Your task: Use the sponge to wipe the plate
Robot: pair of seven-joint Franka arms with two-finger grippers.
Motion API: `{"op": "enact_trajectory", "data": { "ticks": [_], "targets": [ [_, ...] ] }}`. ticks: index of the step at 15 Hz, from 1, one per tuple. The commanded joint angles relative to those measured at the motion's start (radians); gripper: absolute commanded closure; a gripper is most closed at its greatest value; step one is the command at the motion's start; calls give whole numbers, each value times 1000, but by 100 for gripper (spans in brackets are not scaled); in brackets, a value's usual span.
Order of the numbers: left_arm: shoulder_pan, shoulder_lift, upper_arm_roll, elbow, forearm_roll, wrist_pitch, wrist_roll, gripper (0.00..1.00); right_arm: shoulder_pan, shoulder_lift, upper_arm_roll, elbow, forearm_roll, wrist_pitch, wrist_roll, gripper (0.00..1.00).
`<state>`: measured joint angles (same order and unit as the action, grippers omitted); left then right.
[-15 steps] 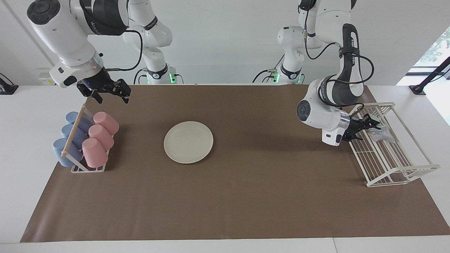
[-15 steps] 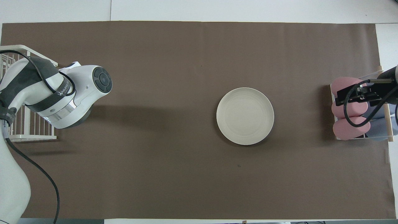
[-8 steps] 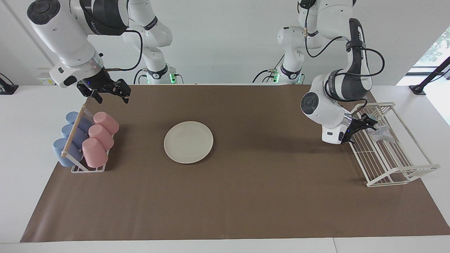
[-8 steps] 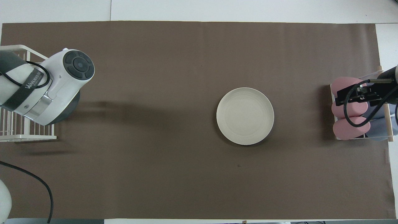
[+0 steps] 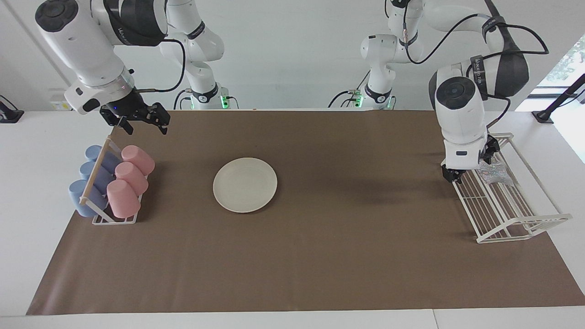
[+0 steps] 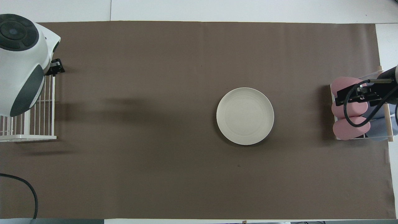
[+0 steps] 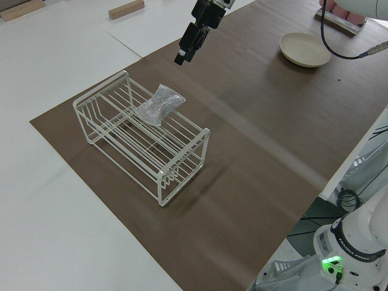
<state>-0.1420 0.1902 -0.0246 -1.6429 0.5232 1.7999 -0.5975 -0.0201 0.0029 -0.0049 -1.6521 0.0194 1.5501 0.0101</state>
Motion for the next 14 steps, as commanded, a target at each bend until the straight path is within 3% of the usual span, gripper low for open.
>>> {"op": "enact_trajectory", "data": {
  "ticks": [1,10,14],
  "targets": [
    [56,-75,0,9,-148,-5,108,0,-9,5,5,9,7,-8,-13,0],
    [76,-198,15,18,-500,-230,359,0,-9,5,5,9,7,-8,-13,0],
    [71,-230,23,-14,-580,-306,401,0,-9,5,5,9,7,-8,-13,0]
  ]
}}
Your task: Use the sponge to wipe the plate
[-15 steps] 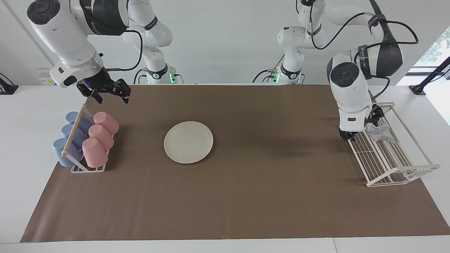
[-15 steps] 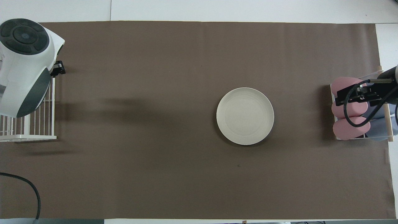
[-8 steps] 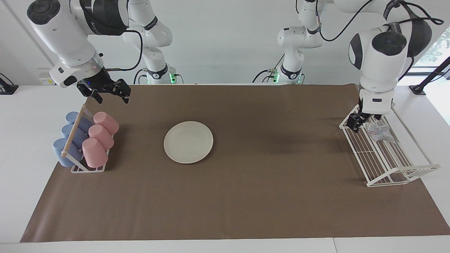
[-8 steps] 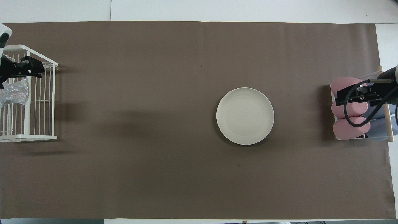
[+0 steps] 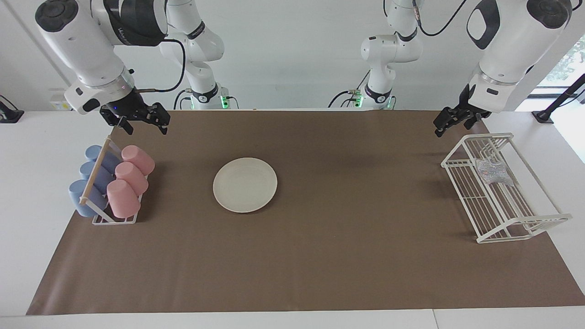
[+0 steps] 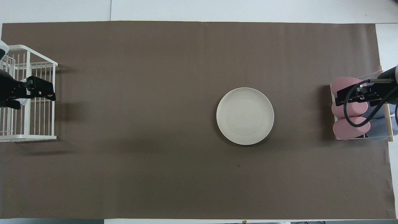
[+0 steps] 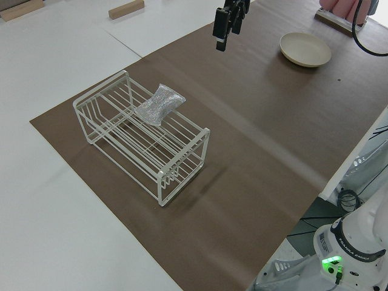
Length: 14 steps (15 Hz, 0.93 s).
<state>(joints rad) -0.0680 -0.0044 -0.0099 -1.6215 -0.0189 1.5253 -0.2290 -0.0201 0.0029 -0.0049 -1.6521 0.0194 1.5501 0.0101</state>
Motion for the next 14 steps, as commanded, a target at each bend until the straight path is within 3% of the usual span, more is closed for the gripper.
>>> {"op": "enact_trajectory", "data": {
  "ticks": [1,3,9,14],
  "targets": [
    [-4,-45,8,-49,-39,-24,36,0,-9,5,5,9,7,-8,-13,0],
    [0,-40,8,-49,-39,30,70,0,-9,5,5,9,7,-8,-13,0],
    [2,-29,8,6,-24,-66,71,0,-9,5,5,9,7,-8,-13,0],
    [3,-29,7,12,-27,-66,68,0,-9,5,5,9,7,-8,-13,0]
  ]
}}
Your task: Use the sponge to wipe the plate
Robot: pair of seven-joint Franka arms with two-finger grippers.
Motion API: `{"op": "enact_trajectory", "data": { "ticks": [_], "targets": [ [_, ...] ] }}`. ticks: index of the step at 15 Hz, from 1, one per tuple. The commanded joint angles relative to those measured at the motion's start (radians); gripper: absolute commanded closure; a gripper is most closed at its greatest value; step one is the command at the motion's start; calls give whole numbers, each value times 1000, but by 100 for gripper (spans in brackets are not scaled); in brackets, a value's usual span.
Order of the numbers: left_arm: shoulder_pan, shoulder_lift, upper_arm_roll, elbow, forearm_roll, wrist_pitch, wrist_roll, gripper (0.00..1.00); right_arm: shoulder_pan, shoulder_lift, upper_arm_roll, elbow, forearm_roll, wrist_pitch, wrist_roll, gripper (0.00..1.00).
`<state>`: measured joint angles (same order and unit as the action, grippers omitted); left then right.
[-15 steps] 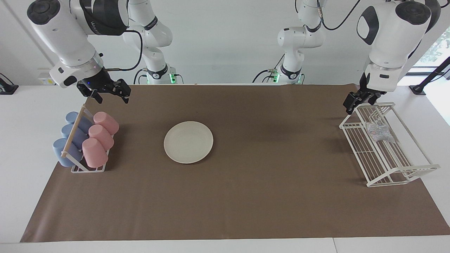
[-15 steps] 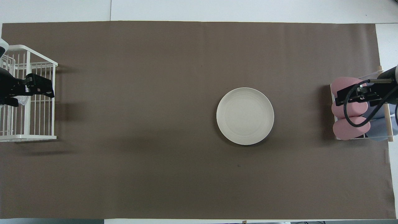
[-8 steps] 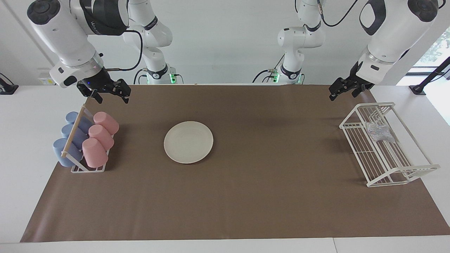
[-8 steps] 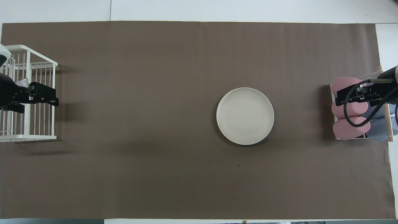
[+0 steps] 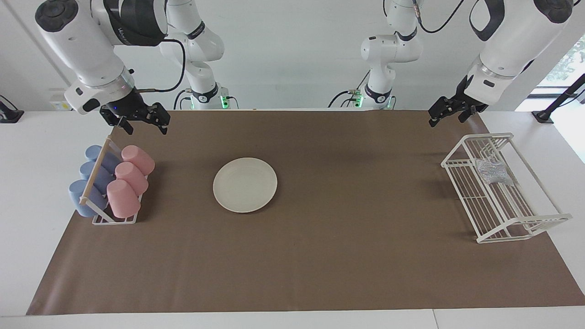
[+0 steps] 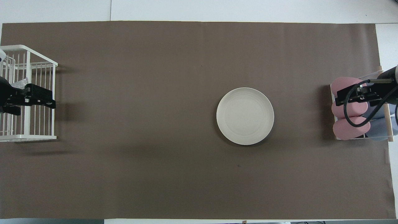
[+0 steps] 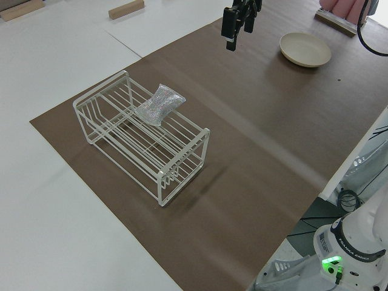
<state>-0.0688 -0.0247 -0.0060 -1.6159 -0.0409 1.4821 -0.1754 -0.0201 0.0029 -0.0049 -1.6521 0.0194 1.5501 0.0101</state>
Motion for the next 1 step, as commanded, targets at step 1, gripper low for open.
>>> {"op": "enact_trajectory", "data": {
  "ticks": [1],
  "targets": [
    [4,-9,3,5,-7,-19,14,0,-9,5,5,9,7,-8,-13,0]
  ]
}}
